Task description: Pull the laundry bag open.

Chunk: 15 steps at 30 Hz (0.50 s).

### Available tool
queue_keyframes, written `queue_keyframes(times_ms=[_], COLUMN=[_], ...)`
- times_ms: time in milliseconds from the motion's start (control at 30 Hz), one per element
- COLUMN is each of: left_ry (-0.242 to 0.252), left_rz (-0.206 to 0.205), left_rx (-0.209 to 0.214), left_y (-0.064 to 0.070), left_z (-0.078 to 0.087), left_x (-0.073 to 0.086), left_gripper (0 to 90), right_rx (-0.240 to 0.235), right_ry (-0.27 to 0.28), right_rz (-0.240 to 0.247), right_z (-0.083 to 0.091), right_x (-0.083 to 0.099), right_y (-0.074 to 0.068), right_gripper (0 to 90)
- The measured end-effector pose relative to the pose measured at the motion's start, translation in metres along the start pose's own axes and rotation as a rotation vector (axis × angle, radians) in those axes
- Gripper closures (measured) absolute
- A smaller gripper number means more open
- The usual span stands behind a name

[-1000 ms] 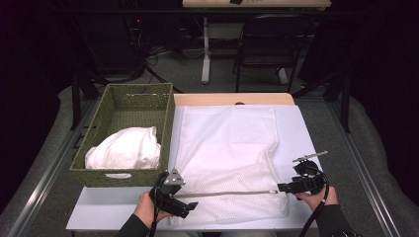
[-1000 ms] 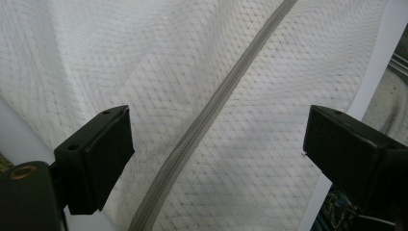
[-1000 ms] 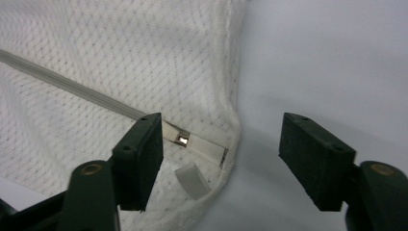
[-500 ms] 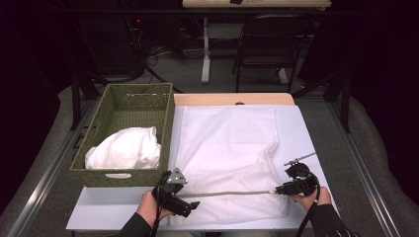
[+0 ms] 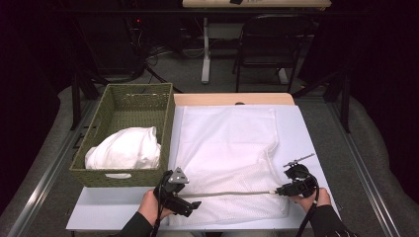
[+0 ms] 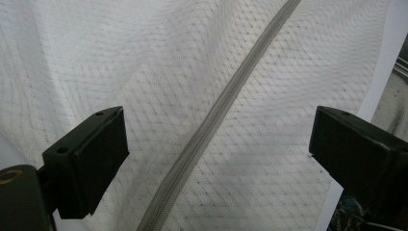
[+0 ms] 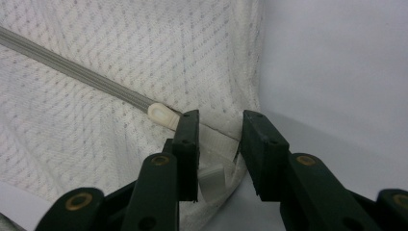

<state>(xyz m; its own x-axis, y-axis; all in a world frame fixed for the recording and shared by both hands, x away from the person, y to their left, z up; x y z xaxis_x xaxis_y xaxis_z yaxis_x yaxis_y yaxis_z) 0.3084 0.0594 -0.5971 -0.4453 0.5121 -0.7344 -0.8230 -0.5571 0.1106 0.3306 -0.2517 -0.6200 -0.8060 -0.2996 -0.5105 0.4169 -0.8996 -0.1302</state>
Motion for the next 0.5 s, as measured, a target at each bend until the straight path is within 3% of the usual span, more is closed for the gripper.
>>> queue_keyframes(times_ms=[233, 333, 500], left_ry=[0.0, 0.001, 0.001], left_rz=[-0.005, -0.006, -0.008], left_rx=[0.009, -0.001, 0.0], left_y=[0.0016, 0.0023, 0.0024], left_z=[-0.0012, -0.0028, -0.0032], left_x=[-0.0008, -0.0008, -0.001], left_gripper=[6.0, 6.0, 6.0], right_rx=[0.026, 0.069, 0.086], right_ry=[0.008, 0.008, 0.013], right_rz=[0.019, 0.069, 0.064], right_z=[-0.0011, -0.0019, -0.0022], right_x=[0.0011, 0.0014, 0.0016], right_y=[-0.0008, -0.0014, -0.0023], right_gripper=[72.2, 75.0, 75.2])
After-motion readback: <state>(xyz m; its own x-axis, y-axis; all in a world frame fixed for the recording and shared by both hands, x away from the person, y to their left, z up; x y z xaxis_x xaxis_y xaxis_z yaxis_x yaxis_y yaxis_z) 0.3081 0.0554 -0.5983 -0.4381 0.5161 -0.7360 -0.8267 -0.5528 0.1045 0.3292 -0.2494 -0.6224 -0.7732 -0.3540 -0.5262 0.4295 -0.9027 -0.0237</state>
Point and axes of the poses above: each handheld gripper's, and its own axes: z roughly backward along the jaws, x roughly out of its underside, y roughly to its right, the point moved 10 cm from there along -z, roughly forward along the jaws, and after that the axes turned 9 degrees about y, right-handed, at the moved point
